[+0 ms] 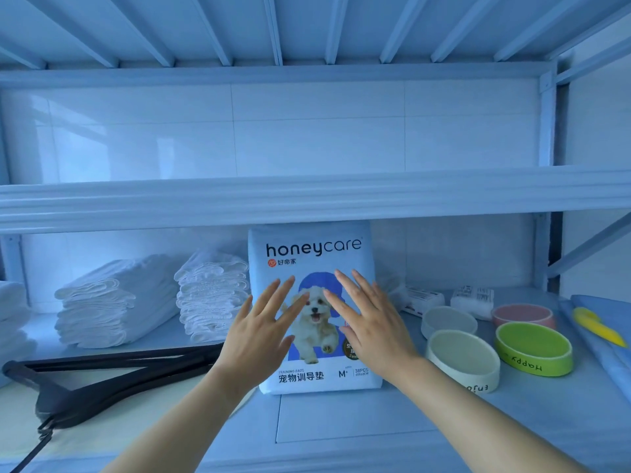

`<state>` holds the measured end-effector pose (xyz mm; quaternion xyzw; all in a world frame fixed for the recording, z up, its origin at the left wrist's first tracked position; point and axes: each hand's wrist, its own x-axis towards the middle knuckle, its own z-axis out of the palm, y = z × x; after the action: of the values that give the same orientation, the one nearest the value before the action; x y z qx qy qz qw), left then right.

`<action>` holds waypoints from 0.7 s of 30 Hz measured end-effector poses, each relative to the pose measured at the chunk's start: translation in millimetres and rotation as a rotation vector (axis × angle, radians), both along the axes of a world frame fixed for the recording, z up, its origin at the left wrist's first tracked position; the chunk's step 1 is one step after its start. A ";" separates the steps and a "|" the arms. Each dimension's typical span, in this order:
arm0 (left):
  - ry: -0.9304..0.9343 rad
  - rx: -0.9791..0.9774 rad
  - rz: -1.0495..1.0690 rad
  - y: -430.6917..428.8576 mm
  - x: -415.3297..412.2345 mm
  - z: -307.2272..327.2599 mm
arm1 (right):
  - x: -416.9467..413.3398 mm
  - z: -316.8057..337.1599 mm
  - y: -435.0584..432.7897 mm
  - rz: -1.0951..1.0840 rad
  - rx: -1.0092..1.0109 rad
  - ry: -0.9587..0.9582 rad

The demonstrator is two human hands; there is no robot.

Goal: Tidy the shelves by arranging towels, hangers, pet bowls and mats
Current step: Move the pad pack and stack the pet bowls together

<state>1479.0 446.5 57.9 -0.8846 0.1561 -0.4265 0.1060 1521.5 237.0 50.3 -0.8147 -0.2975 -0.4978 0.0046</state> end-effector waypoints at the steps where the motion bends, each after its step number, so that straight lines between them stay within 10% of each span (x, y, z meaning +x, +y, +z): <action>1: 0.030 0.003 0.003 -0.3 3.1 -3.0 | 3.1 -3.1 -0.4 0.004 -0.002 0.010; 21: -0.041 -0.114 -0.080 -21.7 36.5 -63.1 | 16.4 -55.4 8.3 -0.026 0.048 0.085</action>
<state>1515.5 424.9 -5.2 -0.8733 0.1647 -0.4567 0.0417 1537.9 245.3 -5.1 -0.8385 -0.2741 -0.4699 0.0303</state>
